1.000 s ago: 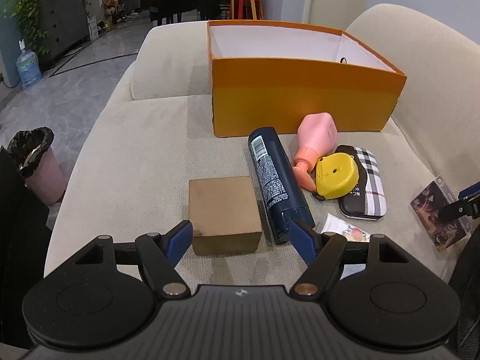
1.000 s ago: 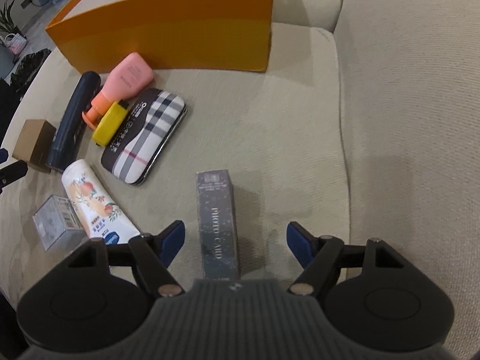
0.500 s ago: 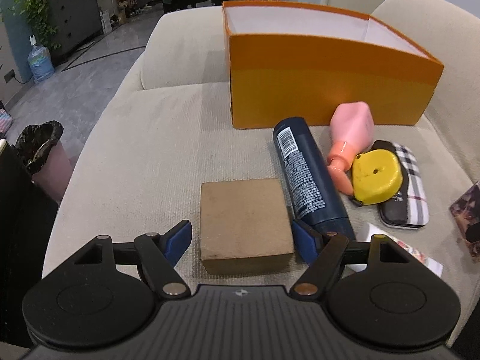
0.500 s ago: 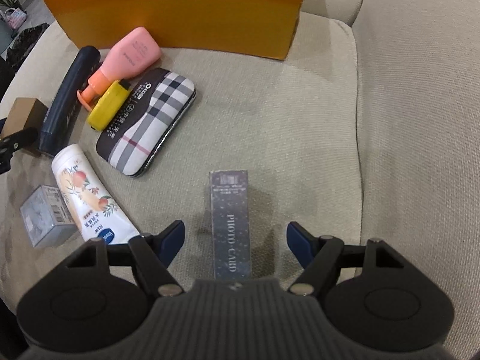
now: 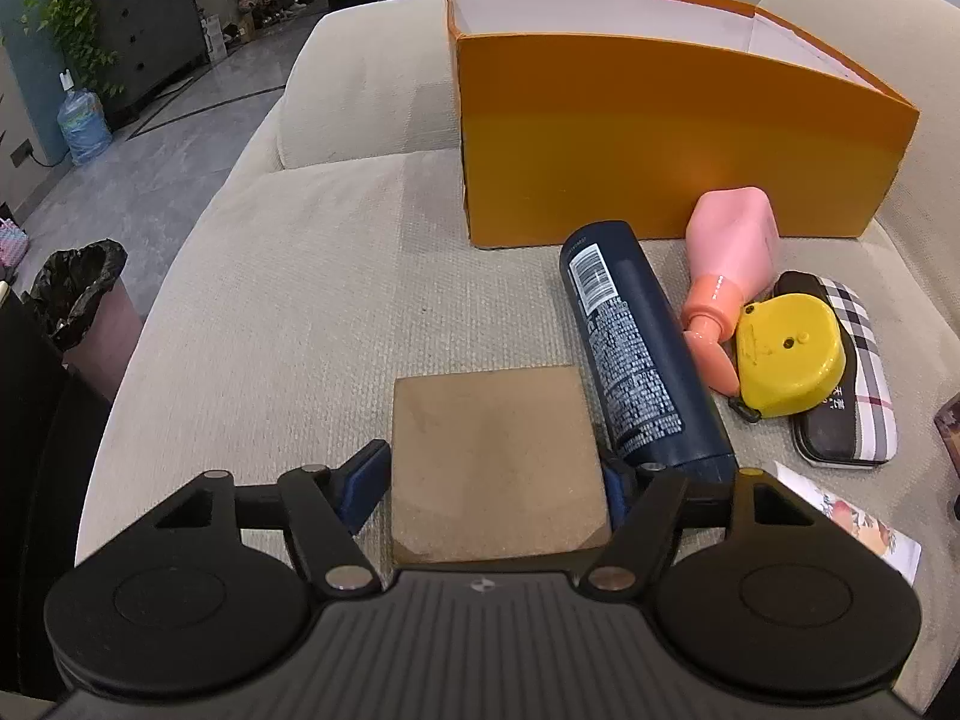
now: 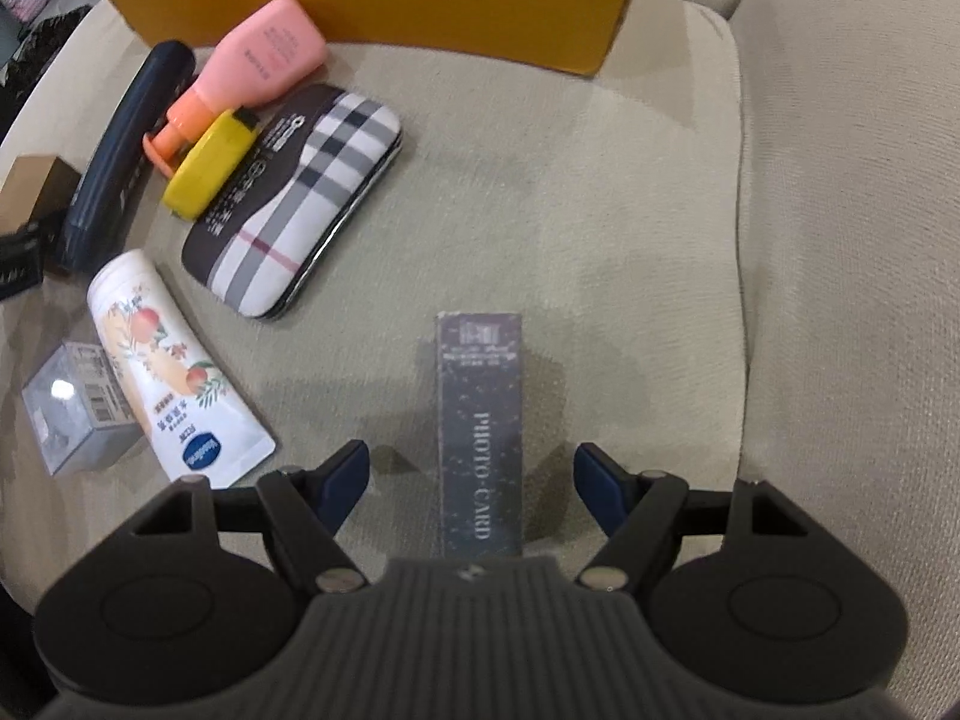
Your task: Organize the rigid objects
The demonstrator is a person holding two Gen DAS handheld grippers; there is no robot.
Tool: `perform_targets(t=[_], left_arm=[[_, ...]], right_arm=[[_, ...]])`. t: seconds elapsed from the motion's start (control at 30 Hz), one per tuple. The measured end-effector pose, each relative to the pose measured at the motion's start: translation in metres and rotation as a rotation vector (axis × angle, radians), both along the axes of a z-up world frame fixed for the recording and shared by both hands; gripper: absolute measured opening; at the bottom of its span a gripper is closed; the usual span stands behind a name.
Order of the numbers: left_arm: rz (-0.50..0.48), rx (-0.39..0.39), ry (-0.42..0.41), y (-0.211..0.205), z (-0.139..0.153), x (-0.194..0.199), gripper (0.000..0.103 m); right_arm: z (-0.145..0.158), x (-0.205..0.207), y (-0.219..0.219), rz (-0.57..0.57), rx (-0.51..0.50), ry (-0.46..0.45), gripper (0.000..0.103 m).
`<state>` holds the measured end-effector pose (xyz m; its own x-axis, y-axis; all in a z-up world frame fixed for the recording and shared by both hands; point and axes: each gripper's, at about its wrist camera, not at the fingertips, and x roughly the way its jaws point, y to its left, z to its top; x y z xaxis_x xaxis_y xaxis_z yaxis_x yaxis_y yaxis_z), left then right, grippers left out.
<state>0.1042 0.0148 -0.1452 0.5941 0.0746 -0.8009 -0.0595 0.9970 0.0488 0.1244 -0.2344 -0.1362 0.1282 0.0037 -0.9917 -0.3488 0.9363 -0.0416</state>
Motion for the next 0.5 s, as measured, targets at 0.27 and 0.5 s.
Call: perform_targets(t=[0.27, 0.5], left_arm=[[-0.029, 0.008, 0.006, -0.006, 0.0, -0.002, 0.069], [-0.051, 0.003, 0.018, -0.004, 0.003, -0.005, 0.069]], right_arm=[[-0.006, 0.002, 0.0, 0.002, -0.008, 0.019, 0.062], [-0.011, -0.001, -0.002, 0.005, 0.002, 0.024, 0.029]])
